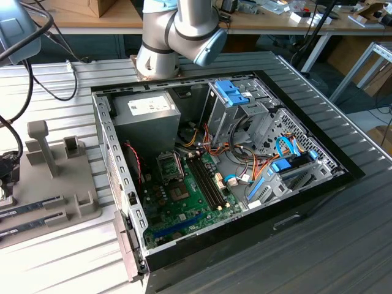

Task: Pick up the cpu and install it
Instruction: 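Pick up the cpu and move it towards the insertion slot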

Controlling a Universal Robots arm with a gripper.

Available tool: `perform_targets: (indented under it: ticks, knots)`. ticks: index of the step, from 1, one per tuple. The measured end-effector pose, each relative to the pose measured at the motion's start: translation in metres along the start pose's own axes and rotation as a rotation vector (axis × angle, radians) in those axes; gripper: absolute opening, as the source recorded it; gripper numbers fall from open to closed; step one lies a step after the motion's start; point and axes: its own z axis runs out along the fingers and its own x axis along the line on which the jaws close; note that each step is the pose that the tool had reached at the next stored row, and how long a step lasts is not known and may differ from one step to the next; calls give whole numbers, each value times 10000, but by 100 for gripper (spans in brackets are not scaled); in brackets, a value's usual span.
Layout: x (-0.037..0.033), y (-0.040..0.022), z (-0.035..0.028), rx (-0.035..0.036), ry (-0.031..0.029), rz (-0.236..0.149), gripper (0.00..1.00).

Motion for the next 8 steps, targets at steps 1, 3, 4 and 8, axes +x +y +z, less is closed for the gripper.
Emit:
perform_targets:
  ticks: [1, 3, 4, 8]
  knots:
    - [0, 1, 0, 0, 1, 0, 54]
    - [0, 2, 3, 17, 98, 5, 54]
    - [1, 1, 5, 49, 240, 11, 54]
    - [-2, 1, 6, 274, 615, 27, 54]
